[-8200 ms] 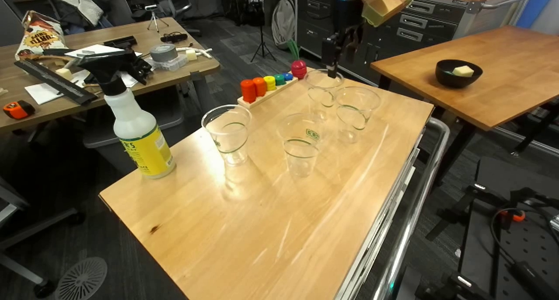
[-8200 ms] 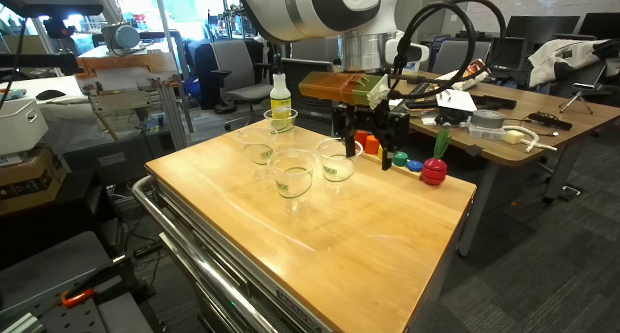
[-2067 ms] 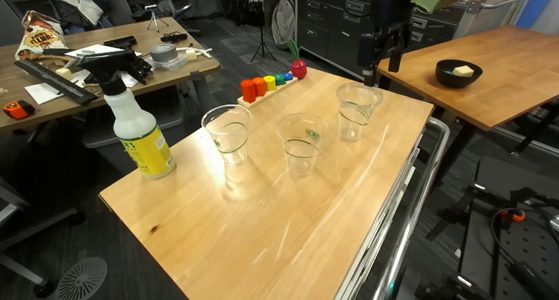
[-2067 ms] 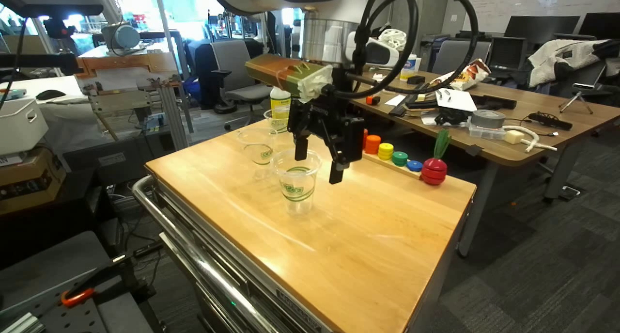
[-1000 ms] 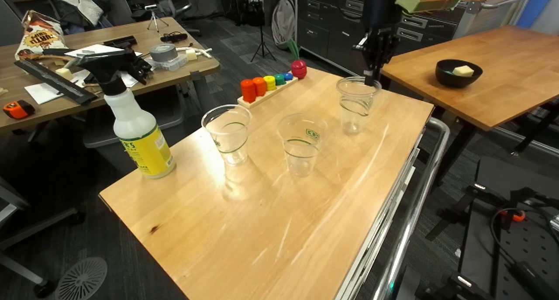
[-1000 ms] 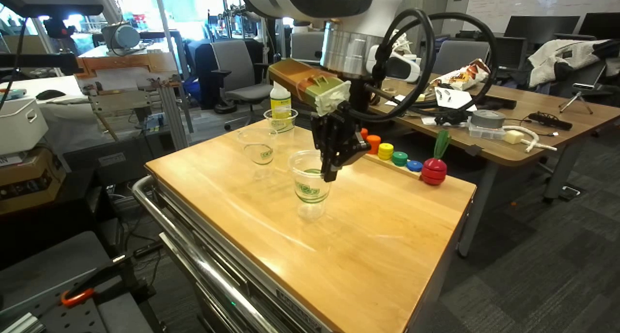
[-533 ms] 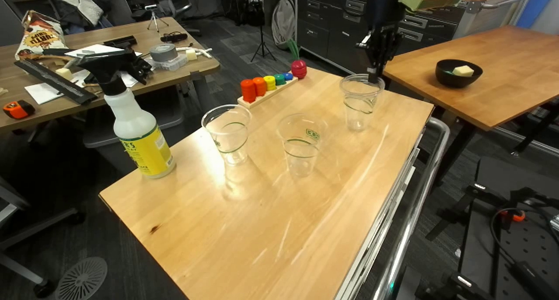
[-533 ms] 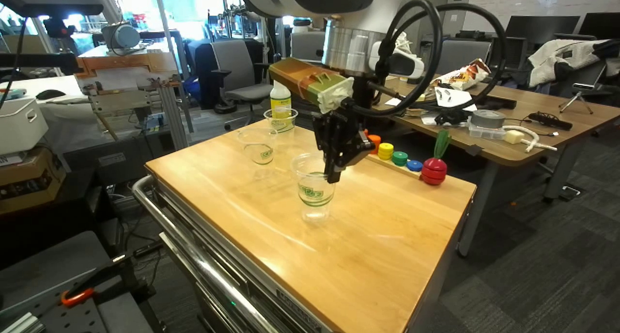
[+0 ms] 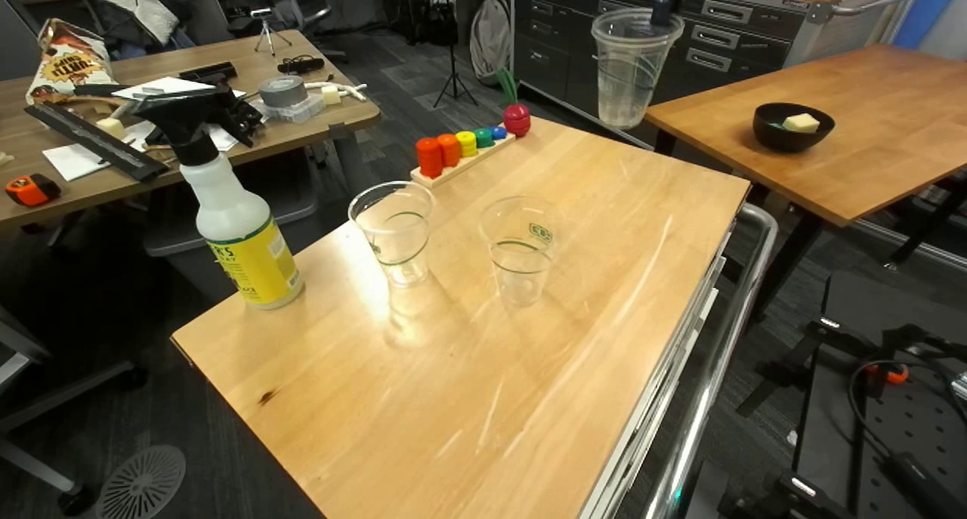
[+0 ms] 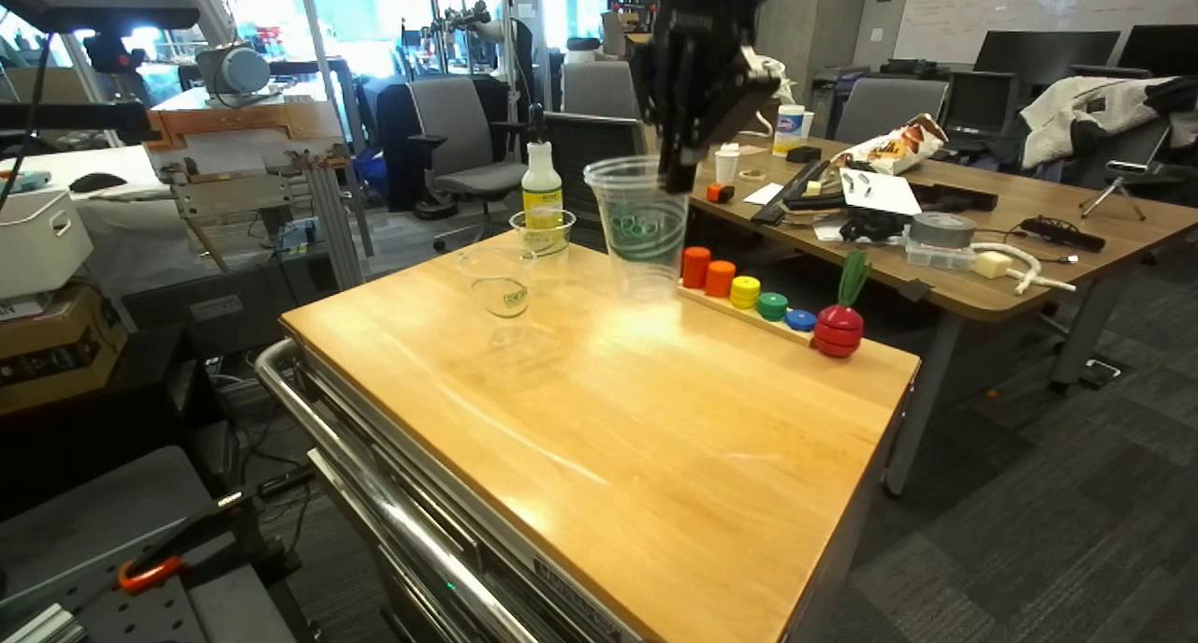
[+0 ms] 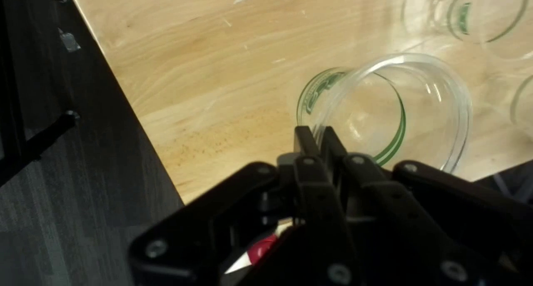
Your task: Stack the cups
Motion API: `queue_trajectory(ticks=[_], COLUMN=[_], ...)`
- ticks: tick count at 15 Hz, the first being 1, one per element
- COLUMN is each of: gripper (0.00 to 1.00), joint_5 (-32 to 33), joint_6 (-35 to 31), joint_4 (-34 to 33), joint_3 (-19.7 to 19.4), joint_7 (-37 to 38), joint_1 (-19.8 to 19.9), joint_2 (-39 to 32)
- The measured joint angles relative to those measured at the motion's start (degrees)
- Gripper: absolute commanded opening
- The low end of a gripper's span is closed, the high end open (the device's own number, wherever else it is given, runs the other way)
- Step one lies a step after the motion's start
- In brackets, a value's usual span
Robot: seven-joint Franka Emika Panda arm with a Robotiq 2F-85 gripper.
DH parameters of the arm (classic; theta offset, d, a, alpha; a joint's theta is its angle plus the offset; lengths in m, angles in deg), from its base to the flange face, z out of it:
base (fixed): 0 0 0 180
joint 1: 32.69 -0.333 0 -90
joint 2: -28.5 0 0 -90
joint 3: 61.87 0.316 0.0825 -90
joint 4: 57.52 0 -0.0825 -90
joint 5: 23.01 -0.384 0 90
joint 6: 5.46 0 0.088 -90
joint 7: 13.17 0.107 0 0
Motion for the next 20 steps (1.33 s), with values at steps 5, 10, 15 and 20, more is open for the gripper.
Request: queue_trajectory(ticks=[5, 10, 15, 20], gripper=[0.05, 0.06, 0.06, 0.05], joint_5=[-5.9, -6.3, -6.3, -6.3], joint_6=[10.2, 12.6, 12.5, 11.7], joint_4=[-4.7, -3.9, -2.9, -2.9], joint_3=[1.4, 4.1, 6.3, 7.7], joint_7=[-6.2, -9.4, -11.2, -11.3], joint_1=[-2.1, -5.4, -7.9, -8.7], joint_2=[4.5, 3.9, 2.4, 0.6])
